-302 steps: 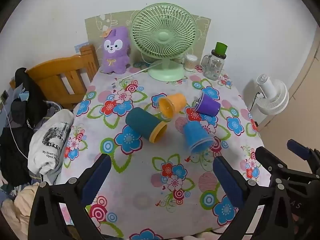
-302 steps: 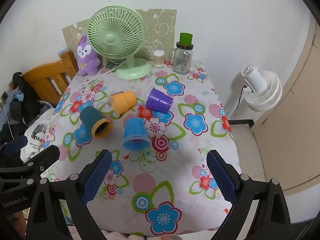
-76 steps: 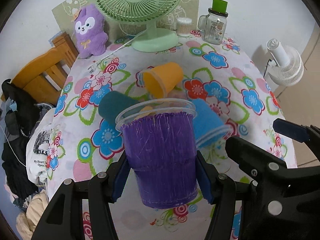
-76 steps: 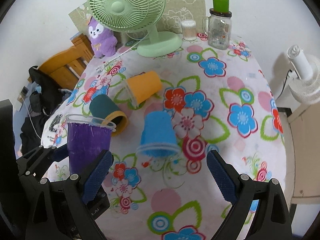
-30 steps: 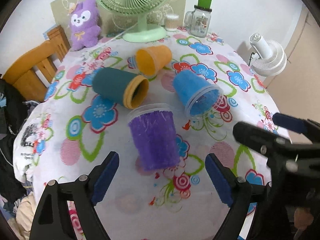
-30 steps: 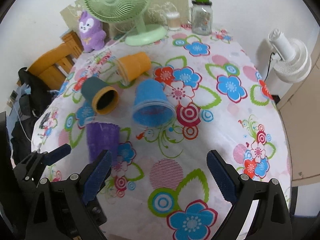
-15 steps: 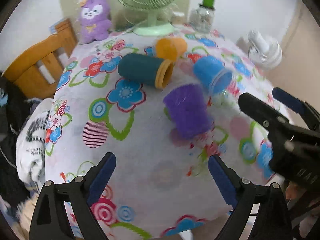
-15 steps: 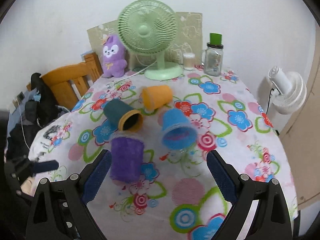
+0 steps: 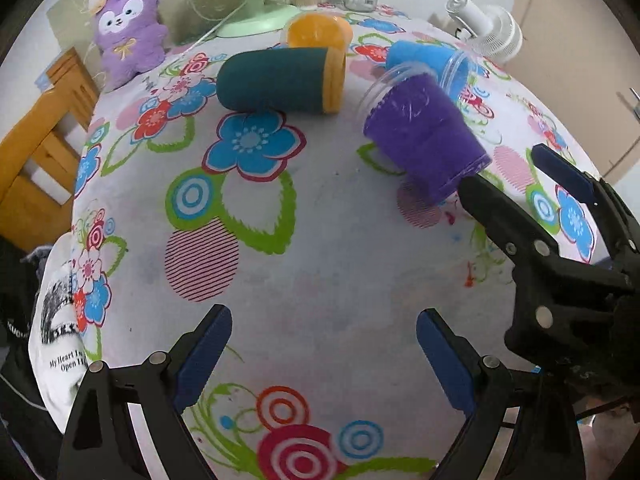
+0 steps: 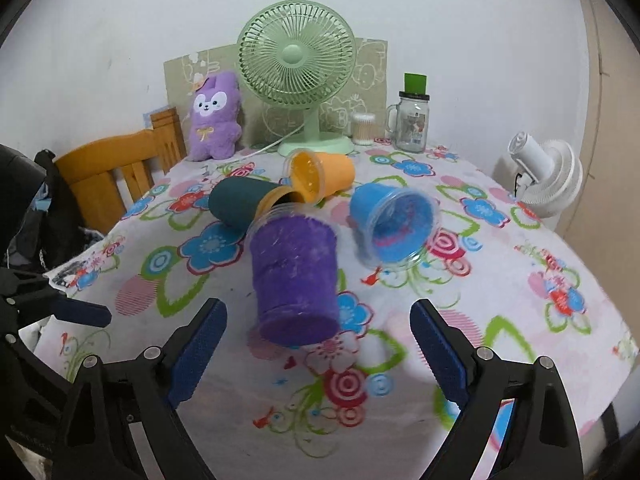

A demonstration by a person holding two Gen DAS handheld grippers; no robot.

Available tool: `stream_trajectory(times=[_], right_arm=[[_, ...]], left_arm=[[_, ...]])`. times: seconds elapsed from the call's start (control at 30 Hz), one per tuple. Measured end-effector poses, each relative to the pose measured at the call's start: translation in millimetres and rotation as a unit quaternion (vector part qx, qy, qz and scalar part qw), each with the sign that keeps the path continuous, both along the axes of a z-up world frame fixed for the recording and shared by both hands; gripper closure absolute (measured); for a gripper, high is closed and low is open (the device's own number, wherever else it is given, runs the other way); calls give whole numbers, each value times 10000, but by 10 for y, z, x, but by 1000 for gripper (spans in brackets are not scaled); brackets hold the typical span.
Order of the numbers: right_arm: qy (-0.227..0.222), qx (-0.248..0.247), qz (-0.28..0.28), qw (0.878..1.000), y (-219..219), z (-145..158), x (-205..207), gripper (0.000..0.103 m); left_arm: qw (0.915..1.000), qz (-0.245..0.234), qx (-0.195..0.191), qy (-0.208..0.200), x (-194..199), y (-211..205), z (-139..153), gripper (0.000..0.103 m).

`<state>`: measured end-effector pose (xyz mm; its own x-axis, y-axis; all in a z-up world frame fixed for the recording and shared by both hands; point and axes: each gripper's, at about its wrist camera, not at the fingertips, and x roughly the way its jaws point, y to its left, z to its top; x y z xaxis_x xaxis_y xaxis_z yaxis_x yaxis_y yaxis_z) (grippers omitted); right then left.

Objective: Flip cup upside down
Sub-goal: 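Move the right tool to the purple cup and grasp its body, then lift and turn the purple cup over with the right tool, rim down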

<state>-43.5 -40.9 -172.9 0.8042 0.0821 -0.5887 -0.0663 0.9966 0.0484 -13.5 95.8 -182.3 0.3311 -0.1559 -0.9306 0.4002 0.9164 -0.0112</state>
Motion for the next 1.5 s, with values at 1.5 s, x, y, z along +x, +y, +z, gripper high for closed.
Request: stream_trajectory(times=[1.5], right_arm=[[1110,-350,-138,9931,-279,537,264,45]], left_arm=[[9977,-644,-159,-145,186,-381,559,8]])
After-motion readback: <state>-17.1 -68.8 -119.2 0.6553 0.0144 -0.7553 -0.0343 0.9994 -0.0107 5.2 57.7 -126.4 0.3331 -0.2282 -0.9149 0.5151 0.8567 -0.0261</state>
